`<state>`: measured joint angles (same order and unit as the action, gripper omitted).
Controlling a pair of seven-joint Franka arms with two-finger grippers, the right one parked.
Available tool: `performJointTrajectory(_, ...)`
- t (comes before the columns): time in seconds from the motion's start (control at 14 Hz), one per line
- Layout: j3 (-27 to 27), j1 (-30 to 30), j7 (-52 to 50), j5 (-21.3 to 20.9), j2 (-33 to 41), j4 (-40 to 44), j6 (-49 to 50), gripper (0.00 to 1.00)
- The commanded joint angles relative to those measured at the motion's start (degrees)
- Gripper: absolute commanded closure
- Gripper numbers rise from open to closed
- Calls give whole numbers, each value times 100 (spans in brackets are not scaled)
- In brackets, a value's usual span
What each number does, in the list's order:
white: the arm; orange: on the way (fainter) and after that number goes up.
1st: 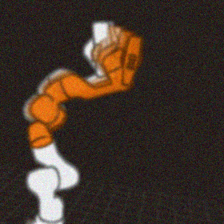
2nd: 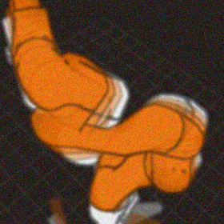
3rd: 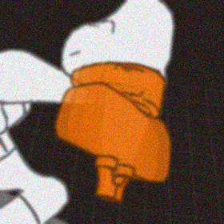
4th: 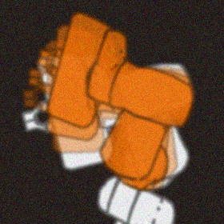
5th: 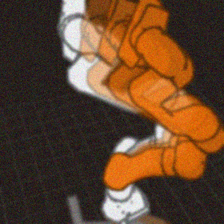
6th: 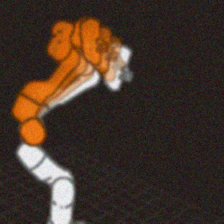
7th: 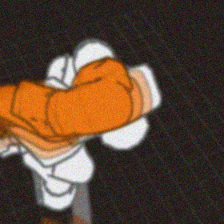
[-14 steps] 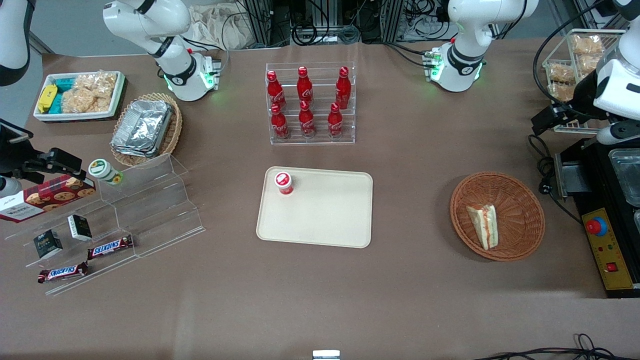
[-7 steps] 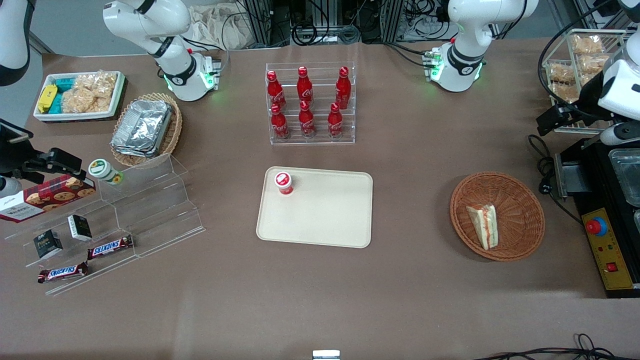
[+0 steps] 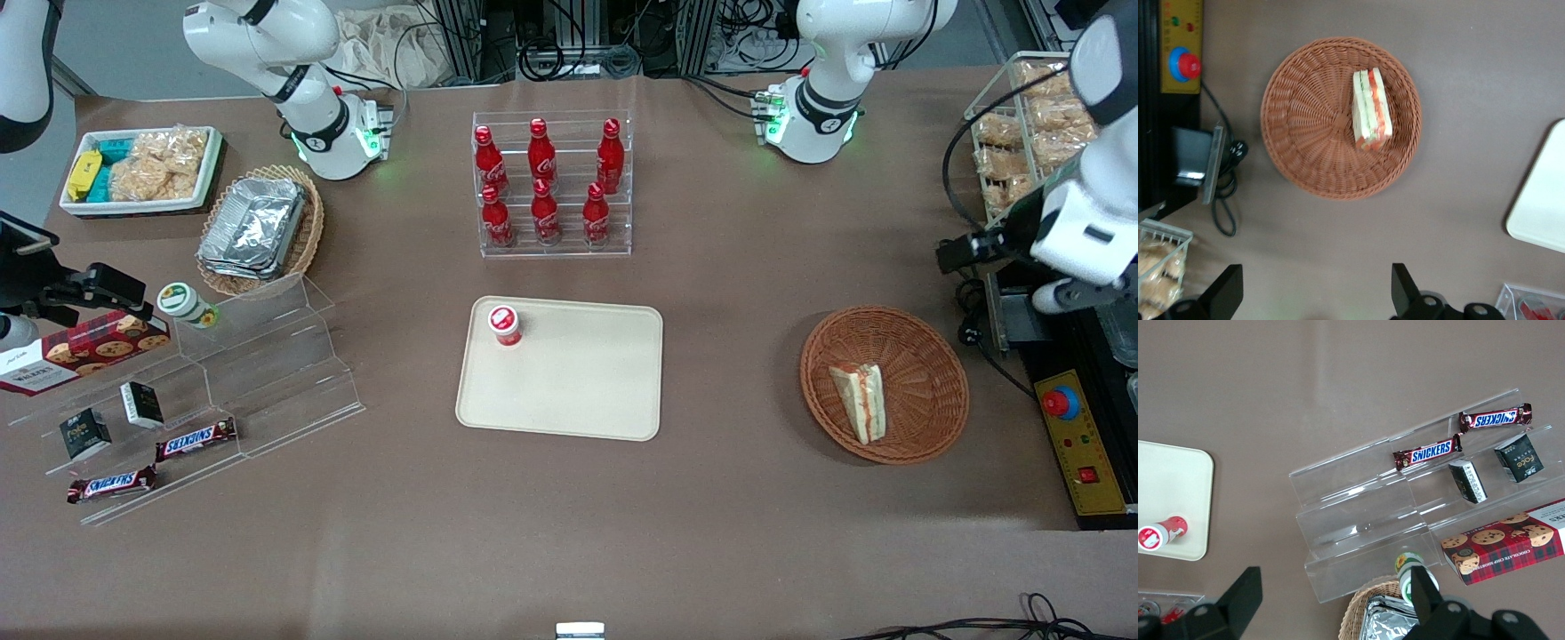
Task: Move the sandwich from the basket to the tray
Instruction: 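Lower the open left gripper over the wrapped sandwich in the wicker basket, then close the left gripper on the sandwich's upright edge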
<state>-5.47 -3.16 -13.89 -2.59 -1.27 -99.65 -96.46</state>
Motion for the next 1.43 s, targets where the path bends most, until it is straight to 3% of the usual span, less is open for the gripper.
performJointTrajectory(0.0,-25,-9,-157,-49,-504,-80,-564,0)
performJointTrajectory(0.43,-25,0,-808,-49,-1058,-1187,-2690,0)
performJointTrajectory(0.71,-25,26,-844,-49,-1629,-1487,-3860,0)
performJointTrajectory(1.07,-25,52,-1055,-49,-2192,-1505,-4618,0)
performJointTrajectory(1.14,-25,52,-1046,-49,-2210,-1505,-4618,6)
performJointTrajectory(1.36,-25,52,-1029,-49,-2193,-1566,-4609,53)
